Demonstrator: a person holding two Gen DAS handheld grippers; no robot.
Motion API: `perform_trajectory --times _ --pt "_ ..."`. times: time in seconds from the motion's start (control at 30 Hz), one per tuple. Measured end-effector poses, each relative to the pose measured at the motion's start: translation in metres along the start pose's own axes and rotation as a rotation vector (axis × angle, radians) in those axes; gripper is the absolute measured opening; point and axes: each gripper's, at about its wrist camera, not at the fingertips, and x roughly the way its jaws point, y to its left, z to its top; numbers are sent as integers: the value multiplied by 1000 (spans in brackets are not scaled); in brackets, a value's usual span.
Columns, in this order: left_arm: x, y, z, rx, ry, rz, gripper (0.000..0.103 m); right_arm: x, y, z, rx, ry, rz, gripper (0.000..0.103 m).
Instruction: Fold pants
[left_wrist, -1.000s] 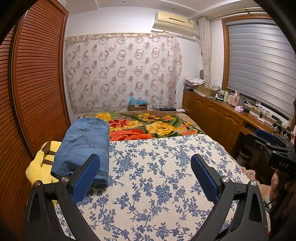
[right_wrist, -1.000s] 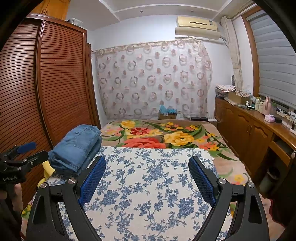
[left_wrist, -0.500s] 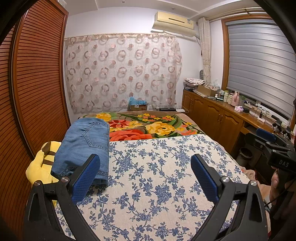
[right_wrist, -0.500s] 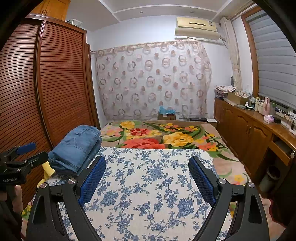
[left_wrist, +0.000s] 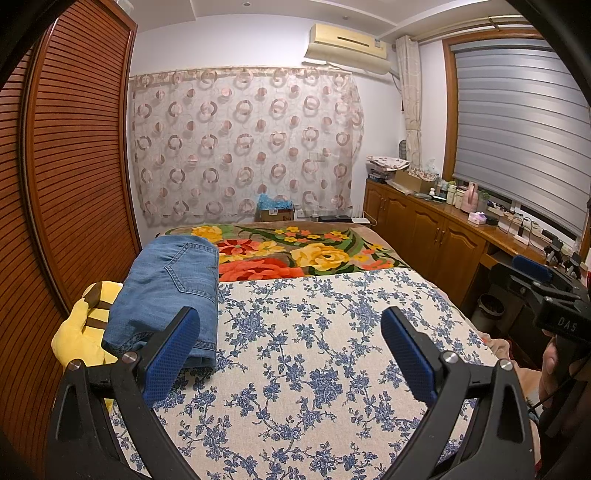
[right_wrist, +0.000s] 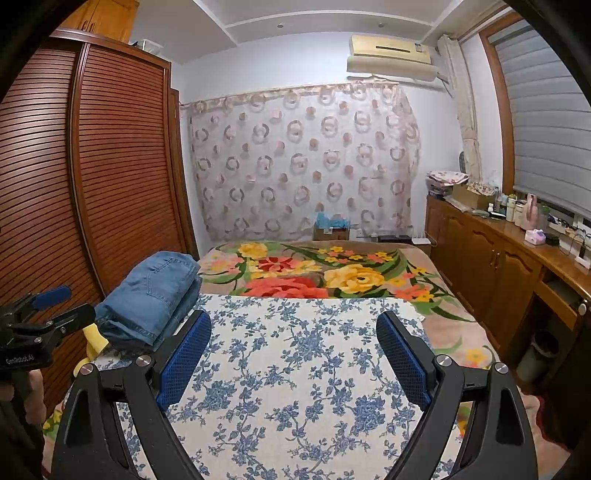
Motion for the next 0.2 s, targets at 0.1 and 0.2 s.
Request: perform_trajectory --times 0.1,0.2 --pt "0 0 0 1 0 0 99 0 -1 1 0 -1 -1 92" --pt "0 0 0 0 1 -1 99 1 1 0 1 0 -4 92"
